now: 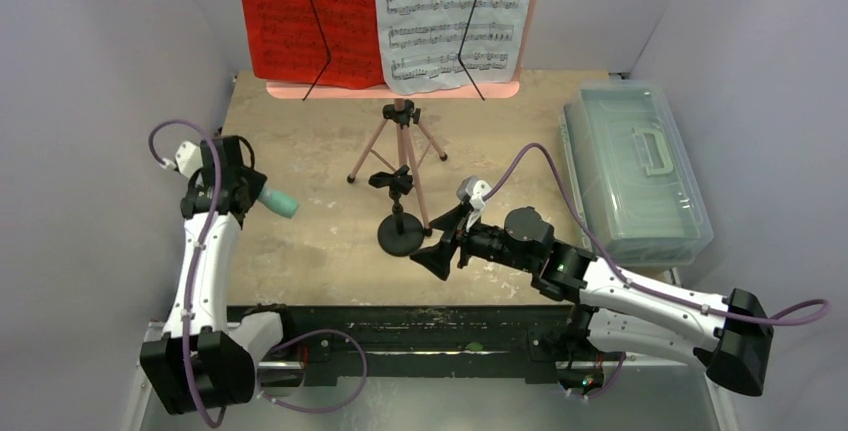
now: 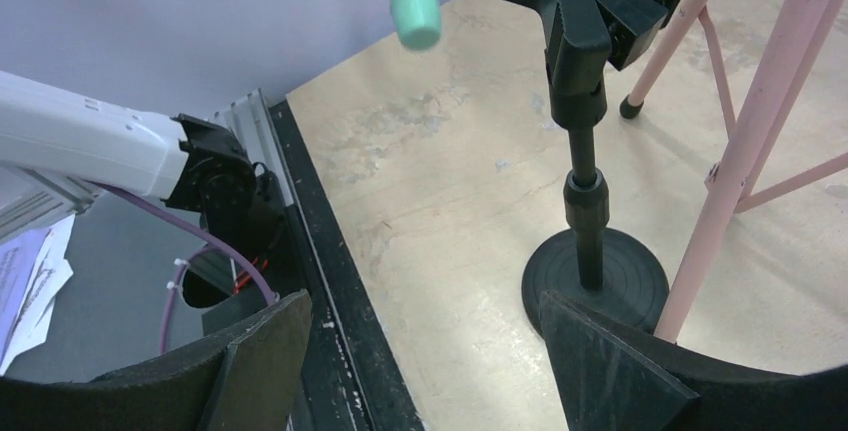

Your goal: Set up the instrument practice props

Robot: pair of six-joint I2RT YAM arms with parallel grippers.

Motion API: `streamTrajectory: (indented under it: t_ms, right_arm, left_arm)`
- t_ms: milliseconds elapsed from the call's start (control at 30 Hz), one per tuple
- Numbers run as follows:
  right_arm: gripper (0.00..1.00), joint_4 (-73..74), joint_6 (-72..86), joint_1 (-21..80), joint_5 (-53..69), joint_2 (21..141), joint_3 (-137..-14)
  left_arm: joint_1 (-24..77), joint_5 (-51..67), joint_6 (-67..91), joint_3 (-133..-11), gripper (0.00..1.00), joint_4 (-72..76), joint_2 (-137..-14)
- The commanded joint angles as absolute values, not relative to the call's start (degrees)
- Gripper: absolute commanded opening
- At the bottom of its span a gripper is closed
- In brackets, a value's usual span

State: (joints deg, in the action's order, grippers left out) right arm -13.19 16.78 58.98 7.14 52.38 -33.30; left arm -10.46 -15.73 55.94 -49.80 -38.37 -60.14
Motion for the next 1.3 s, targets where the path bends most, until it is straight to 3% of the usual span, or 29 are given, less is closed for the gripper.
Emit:
streamTrajectory:
  t_ms: [0, 167, 300, 400, 600, 700, 800, 933, 1000, 1267]
  right_arm:
    - [0.88, -11.8, 15.1, 59.1, 7.3, 52.6, -38.4]
    - [0.88, -12.4, 15.2, 59.0, 6.6, 51.3, -39.8]
    - [0.88, -13.1, 15.5, 59.0, 5.6, 50.4, -40.2]
    - [0.88, -13.0, 15.8, 59.1, 4.1, 48.9, -39.8]
    - [0.88, -13.8, 16.8, 59.0, 1.4, 41.6, -37.1]
    - [0.88, -15.0, 17.9, 59.0, 0.2, 36.6, -35.5]
    - [0.9, -13.5, 18.0, 59.1, -0.2, 34.3, -36.2]
    - [0.91, -15.4, 17.6, 59.0, 5.5, 36.7, -39.4]
    - [0.91, -16.6, 17.8, 59.0, 8.6, 40.0, -42.4]
    - [0.92, -18.2, 22.4, 59.1, 12.7, 53.7, -53.1]
  left_arm:
    - [-8.2, -27.1, 48.1, -63.2, 0.0, -45.1, -57.5]
    - [-4.6, -48.7, 50.5, -80.4, 0.0, -57.0, -57.5]
    - [-1.9, -49.7, 45.6, -91.8, 0.0, -57.5, -57.2]
    - [1.6, -36.6, 32.3, -98.2, 0.0, -51.1, -56.7]
    - [12.0, 13.9, 11.6, -91.0, 0.0, -24.5, -50.5]
    - [17.0, 39.5, 7.8, -87.9, 0.0, -18.5, -51.1]
    - [19.3, 54.4, 13.9, -84.1, 0.0, -10.8, -52.1]
    - [19.6, 60.9, 42.7, -69.9, 0.0, 26.0, -50.3]
    - [19.6, 60.5, 49.8, -65.1, 0.0, 36.4, -50.0]
    - [19.8, 56.3, 54.3, -59.4, 0.0, 37.4, -49.3]
